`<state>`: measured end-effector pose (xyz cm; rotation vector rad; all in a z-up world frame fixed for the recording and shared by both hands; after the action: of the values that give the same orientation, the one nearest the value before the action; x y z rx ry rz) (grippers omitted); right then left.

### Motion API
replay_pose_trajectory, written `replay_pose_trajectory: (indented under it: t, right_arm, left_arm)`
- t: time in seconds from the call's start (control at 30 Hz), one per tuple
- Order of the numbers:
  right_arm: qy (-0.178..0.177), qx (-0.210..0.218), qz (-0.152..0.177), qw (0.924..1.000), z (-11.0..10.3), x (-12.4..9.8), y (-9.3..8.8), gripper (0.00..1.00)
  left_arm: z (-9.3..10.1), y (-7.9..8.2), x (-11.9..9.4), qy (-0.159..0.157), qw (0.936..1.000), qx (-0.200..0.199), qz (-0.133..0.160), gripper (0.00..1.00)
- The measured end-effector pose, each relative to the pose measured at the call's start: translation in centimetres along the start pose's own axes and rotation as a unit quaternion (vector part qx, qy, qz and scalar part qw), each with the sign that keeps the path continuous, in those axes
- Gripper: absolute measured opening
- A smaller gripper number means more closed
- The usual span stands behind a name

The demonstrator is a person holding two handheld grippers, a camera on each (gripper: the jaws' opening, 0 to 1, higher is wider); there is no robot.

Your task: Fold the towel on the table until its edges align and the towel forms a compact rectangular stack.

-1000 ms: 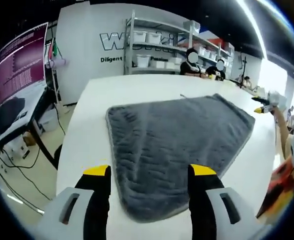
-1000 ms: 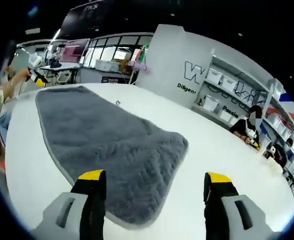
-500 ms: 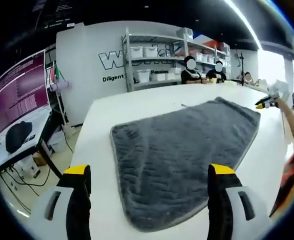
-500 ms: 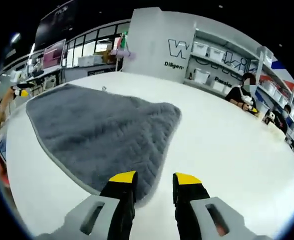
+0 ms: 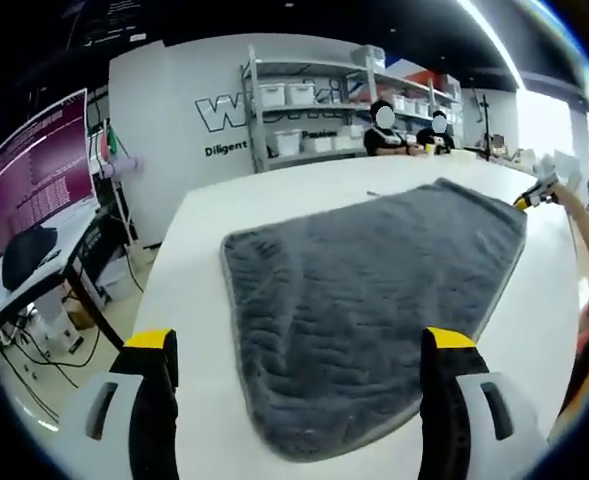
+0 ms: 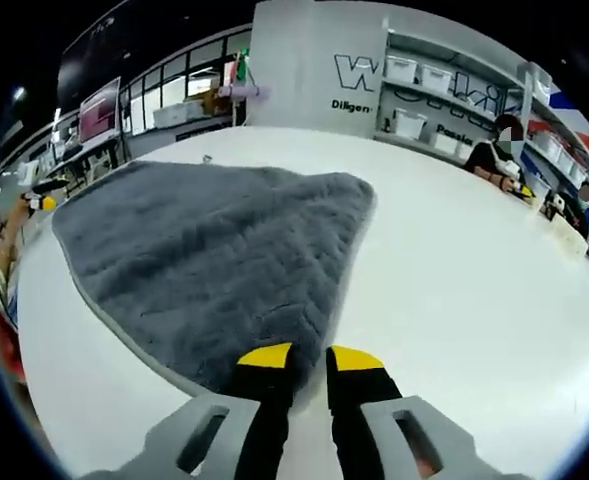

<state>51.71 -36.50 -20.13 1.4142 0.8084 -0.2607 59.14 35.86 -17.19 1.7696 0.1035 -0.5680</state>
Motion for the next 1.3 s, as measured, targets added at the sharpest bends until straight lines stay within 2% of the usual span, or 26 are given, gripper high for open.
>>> replay_pose_trajectory:
  t: [0.13, 0.4, 0.63, 1.03, 1.3]
  right_arm:
    - [-0.001, -0.002, -0.002, 1.0000, 0.0, -0.1, -0.1, 0.02]
    - [-0.016, -0.013, -0.009, 0.9998, 0.1, -0.9, -0.8, 0.00]
    - [-0.036, -0.022, -0.018, 0.9990, 0.8, -1.8, -1.6, 0.00]
    - [-0.051, -0.011, -0.017, 0.9985, 2.1, -3.6, -3.1, 0.00]
    - [-0.070, -0.005, -0.029, 0.9971, 2.9, -5.3, -4.3, 0.00]
  left_arm:
    - [-0.4, -0.3, -0.2, 0.002, 0.9999, -0.014, 0.007, 0.99]
    - [-0.4, -1.2, -0.5, 0.002, 0.9999, -0.015, -0.005, 0.98]
    - [0.1, -1.3, -0.3, -0.009, 0.9999, -0.009, -0.008, 0.98]
    - [0.7, -1.5, 0.0, -0.016, 0.9997, -0.006, -0.017, 0.97]
    - [0.9, -1.4, 0.1, -0.019, 0.9997, -0.006, -0.017, 0.96]
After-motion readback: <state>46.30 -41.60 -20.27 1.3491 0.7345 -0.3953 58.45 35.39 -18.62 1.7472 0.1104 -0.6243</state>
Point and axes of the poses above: the point that each gripper's makers call its tool centre point, and the gripper's own axes: x roughly forward along the fingers, z roughly to its right, y roughly out of its top, the point moved 10 cm from there along -x, roughly backward along the fingers, and after that the axes turned 10 degrees about y, right-handed, at the moved point
